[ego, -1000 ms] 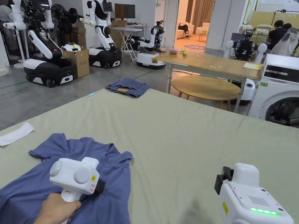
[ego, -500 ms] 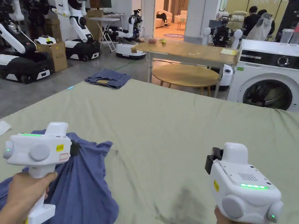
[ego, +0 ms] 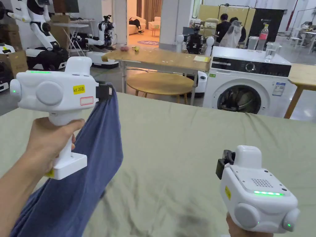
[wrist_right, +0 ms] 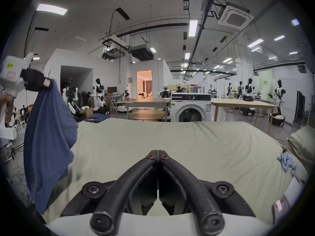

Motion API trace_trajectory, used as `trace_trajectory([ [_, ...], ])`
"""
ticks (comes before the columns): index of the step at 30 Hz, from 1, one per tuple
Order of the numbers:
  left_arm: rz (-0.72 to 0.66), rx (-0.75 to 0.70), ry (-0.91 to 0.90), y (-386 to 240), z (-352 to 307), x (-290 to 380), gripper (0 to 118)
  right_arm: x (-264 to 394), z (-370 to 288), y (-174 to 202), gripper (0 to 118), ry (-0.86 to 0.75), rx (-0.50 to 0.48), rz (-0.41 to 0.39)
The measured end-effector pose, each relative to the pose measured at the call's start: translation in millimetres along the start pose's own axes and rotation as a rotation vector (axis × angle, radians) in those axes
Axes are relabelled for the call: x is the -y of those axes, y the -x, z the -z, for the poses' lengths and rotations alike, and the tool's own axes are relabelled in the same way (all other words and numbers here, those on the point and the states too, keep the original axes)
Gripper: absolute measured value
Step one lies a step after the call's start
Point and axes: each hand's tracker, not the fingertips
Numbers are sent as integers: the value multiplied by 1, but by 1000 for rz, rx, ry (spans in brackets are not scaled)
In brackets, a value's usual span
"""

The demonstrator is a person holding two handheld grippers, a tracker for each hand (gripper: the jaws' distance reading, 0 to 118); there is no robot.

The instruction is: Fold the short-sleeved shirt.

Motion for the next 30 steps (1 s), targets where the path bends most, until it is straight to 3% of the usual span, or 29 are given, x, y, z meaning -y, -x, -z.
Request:
trace_trajectory([
  [6, 75, 232, 24, -122, 59, -16, 0, -8, -26, -52, 0, -31, 105, 20],
  [11, 126, 439, 89, -212, 106, 11, 0, -7, -47, -94, 0, -31, 200, 40],
  [16, 134, 510, 237, -272, 143, 78, 0, 4, -68, -126, 0, -9, 278, 50],
  [23, 137, 545, 432, -297, 162, 172, 0, 23, -76, -147, 0, 45, 325, 67],
  [25, 131, 540, 458, -296, 164, 184, 25, 27, -76, -147, 0, 57, 323, 73],
  [27, 107, 544, 470, -290, 161, 184, 36, 28, -74, -144, 0, 66, 316, 74],
  [28, 97, 537, 464, -286, 158, 182, 48, 27, -73, -141, 0, 68, 309, 69],
  [30, 82, 489, 406, -276, 149, 172, 52, 24, -70, -136, 0, 68, 295, 60],
])
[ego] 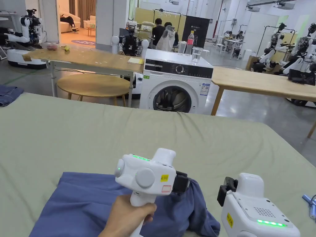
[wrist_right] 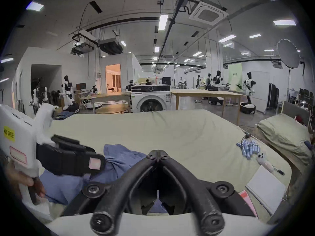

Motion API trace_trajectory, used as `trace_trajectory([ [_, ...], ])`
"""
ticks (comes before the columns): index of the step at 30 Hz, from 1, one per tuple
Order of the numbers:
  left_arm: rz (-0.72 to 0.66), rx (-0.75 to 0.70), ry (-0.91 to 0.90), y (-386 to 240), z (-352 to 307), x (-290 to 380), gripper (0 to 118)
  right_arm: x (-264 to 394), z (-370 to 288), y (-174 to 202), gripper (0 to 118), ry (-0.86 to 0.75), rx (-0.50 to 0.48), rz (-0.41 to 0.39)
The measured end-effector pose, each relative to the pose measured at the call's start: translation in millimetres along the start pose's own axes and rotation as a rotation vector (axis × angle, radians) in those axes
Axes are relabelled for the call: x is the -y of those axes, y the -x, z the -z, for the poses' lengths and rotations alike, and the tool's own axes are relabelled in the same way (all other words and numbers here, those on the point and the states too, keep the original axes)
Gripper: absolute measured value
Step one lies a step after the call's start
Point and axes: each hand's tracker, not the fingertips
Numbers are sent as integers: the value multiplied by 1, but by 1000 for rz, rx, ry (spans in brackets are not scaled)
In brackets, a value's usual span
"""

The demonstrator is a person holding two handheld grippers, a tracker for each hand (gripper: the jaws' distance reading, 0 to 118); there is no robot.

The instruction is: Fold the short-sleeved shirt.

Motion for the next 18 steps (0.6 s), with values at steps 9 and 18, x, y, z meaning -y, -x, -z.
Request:
trace_trajectory([
  [9, -40, -255, -236, 43, -108, 12, 0, -16, 1, 35, 0, -42, -73, -20],
  [18, -152, -409, -105, 110, -185, 52, 0, -8, 10, 65, 0, -19, -141, -25],
])
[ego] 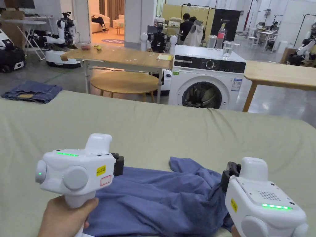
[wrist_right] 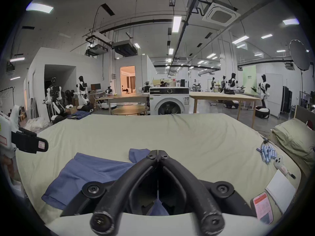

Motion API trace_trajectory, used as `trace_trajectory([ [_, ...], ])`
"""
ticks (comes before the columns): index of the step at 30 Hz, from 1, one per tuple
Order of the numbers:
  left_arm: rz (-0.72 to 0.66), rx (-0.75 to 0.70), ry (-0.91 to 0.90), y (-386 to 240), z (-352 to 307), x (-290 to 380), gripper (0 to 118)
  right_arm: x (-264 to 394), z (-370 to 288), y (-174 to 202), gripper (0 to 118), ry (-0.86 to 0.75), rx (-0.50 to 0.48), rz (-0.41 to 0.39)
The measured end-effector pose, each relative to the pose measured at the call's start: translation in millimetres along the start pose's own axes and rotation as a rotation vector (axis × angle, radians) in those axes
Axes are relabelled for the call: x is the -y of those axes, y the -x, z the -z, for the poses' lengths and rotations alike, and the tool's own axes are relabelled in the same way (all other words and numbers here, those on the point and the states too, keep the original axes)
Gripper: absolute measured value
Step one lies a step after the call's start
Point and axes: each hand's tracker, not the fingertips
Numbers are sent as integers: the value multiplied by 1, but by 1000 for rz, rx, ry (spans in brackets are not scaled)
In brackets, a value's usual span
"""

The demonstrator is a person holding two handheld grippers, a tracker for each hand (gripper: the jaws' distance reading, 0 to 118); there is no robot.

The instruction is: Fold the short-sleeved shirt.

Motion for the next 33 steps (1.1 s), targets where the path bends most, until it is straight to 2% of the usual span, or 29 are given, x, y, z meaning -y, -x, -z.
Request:
trace_trajectory([
  [7, -147, -73, 224, 66, -19, 38, 0, 11, 7, 15, 0, 30, -30, -10],
  [8, -157, -76, 271, 71, -18, 45, 15, 12, 7, 16, 0, 34, -34, -12],
  [10, -204, -75, 336, 79, -13, 62, 56, 15, 9, 19, 0, 42, -41, -14],
  [11, -223, -91, 364, 81, -9, 70, 68, 16, 9, 20, 0, 45, -43, -15],
  [12, -236, -125, 392, 82, -3, 79, 74, 18, 9, 21, 0, 48, -44, -17],
  [13, -227, -165, 423, 81, 3, 88, 75, 19, 9, 21, 0, 52, -44, -20],
  [17, -221, -182, 562, 72, 32, 126, 74, 25, 9, 18, 0, 66, -40, -29],
  [18, -186, -218, 566, 68, 38, 135, 73, 26, 9, 17, 0, 72, -37, -31],
  [19, -125, -257, 473, 60, 33, 137, 67, 27, 9, 14, 0, 77, -33, -33],
  [20, -100, -283, 448, 52, 30, 137, 53, 27, 8, 11, 0, 82, -31, -34],
  [21, -63, -300, 456, 45, 30, 135, 31, 28, 7, 7, 0, 84, -28, -34],
  [22, -13, -282, 434, 39, 28, 134, 0, 29, 6, 4, 0, 85, -20, -33],
  [23, 27, -270, 420, 33, 25, 132, 0, 29, 5, -1, 0, 86, -12, -31],
  [26, 11, -247, 418, 37, 26, 126, 0, 26, 3, -20, 0, 94, 8, -2],
  [29, -134, -133, 350, 54, 17, 116, 0, 21, 4, -46, 0, 120, 28, 25],
  [33, -110, -141, 298, 58, 10, 95, 0, 17, 17, -83, 0, 257, 62, 28],
])
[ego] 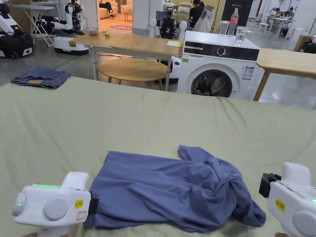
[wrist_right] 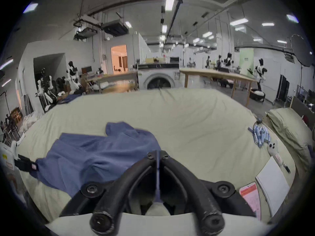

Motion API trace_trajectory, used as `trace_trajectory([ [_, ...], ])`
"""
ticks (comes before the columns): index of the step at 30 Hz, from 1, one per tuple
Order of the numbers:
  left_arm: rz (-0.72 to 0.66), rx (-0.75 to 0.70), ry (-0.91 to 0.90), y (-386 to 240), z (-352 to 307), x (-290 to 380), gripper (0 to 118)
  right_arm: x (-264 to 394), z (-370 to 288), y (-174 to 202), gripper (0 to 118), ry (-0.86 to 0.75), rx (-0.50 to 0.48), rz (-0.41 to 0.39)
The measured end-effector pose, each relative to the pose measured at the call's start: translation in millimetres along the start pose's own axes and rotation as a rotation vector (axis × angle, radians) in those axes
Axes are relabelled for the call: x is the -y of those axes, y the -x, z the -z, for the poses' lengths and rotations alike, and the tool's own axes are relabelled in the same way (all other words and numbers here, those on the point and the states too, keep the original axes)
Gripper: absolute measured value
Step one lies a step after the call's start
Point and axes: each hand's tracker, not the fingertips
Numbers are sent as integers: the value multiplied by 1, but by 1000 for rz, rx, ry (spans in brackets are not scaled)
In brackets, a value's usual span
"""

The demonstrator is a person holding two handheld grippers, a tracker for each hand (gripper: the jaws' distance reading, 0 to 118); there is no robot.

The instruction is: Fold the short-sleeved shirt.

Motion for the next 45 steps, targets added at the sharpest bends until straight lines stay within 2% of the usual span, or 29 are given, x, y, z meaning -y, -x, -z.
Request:
trace_trajectory([
  [2, -33, 40, -13, 0, -1, -6, 0, 0, 12, -13, 19, 98, -4, 13],
  [3, -24, 26, -13, 0, -1, -9, 0, 3, 17, -19, 36, 129, -15, 29],
  [4, -11, 11, -18, -2, 0, -11, 0, 7, 23, -22, 59, 179, -22, 29],
  [5, -4, 5, -22, -2, 0, -12, 0, 12, 29, -23, 66, 229, -31, 22],
  [6, -6, 9, -19, -2, 2, -13, 0, 19, 35, -24, 66, 267, -34, 20],
  [10, -16, 20, -10, -2, 4, -11, 0, 51, 64, -20, 66, 424, -59, 26],
  [12, -14, 20, -3, -1, 7, -9, 0, 66, 76, -17, 58, 497, -47, 40],
  [13, -16, 21, 4, 0, 8, -7, 0, 73, 79, -12, 53, 476, -36, 32],
  [14, -18, 21, 6, 1, 9, -6, 0, 74, 73, -10, 44, 411, -8, -13],
  [15, -20, 21, 7, 1, 10, -4, 0, 73, 68, -6, 29, 383, -10, -48],
  [16, -22, 20, 9, 2, 10, -4, 0, 72, 67, -3, 6, 393, -15, -58],
  [19, -27, 25, 9, 3, 9, -4, 0, 64, 62, -7, 4, 370, -8, -56],
  [20, -30, 27, 7, 4, 8, -5, 0, 62, 62, -11, 4, 373, -45, -12],
  [22, -30, 36, -14, 5, 3, -8, 0, 56, 53, -19, 3, 310, -58, 14],
  [24, -31, 37, -31, 6, -3, -12, 0, 46, 42, -22, 3, 249, -23, -7],
  [27, -44, 59, -76, 9, -13, -23, 0, 27, 27, -28, 3, 172, -62, 17],
  [30, -34, 56, -146, 9, -31, -38, 0, 2, 13, -29, 3, 91, -51, 7],
  [34, -45, 67, -244, 19, -56, -75, 0, -39, 0, -31, 3, 2, -75, 23],
  [39, -13, 29, -376, 27, -98, -135, 0, -94, -14, -21, 2, -82, -74, -7],
  [45, -23, -12, -498, 40, -145, -208, 0, -161, -27, -12, 2, -201, -67, 12],
])
